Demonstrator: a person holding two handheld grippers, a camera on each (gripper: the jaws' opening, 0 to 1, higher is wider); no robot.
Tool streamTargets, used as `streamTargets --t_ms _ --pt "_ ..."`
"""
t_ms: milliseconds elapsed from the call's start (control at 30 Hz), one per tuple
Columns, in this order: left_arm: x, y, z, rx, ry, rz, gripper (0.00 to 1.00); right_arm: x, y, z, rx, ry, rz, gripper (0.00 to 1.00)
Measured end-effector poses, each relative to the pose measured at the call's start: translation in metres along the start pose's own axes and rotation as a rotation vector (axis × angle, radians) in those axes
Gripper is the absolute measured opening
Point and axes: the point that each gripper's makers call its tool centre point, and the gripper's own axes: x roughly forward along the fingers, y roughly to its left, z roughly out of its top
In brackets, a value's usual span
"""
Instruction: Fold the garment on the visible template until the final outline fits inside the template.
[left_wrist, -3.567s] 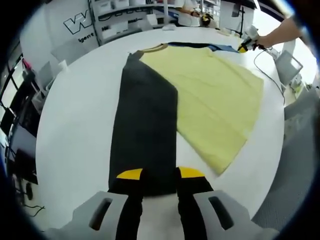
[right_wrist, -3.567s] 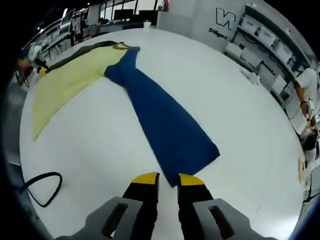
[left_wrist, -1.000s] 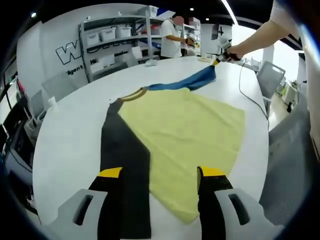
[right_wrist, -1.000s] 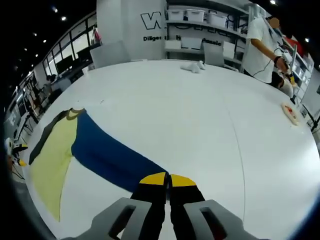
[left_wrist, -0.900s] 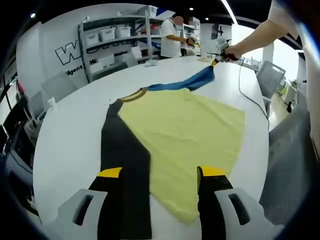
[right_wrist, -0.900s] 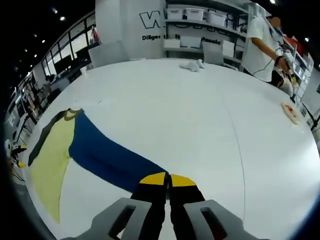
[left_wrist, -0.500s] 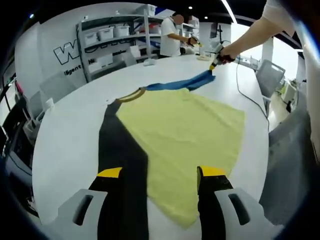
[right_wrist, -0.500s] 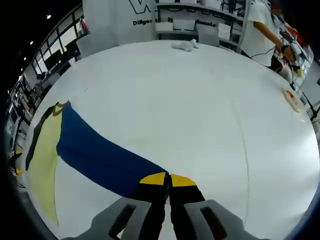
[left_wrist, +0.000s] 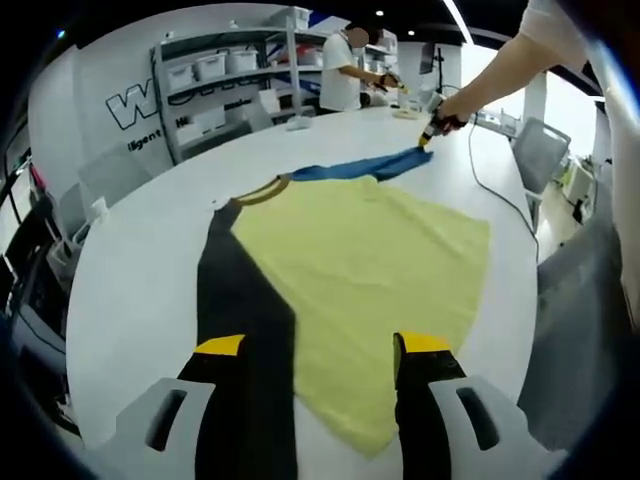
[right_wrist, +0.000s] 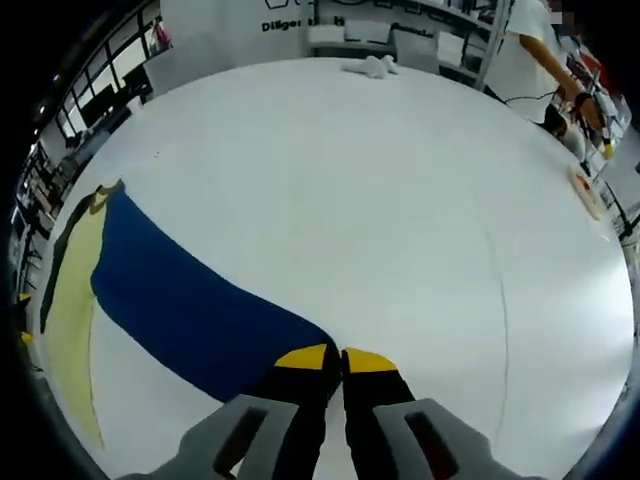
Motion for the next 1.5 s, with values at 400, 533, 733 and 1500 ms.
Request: streamTargets --t_ms 400,533,733,1500 --pt "0.001 -0.002 0.001 0.001 -0.004 -0.008 0.57 -0.012 0.018 -0.023 0.154 -0.057 0.101 0.09" --pt "0.0 -0.001 0.003 0.003 -0.009 -0.007 0.57 -0.017 0.031 -0.027 0.251 -0.054 0.171 0.12" --pt "0.001 -0.002 0.004 0.004 -0.01 -0.009 0.57 -0.021 0.039 -0.034 0.257 -0.032 0.209 0.02" --pt "0.001 -0.005 0.006 0.009 -0.02 -0.012 0.56 -0.011 0.021 -0.026 0.094 0.008 0.096 0.05"
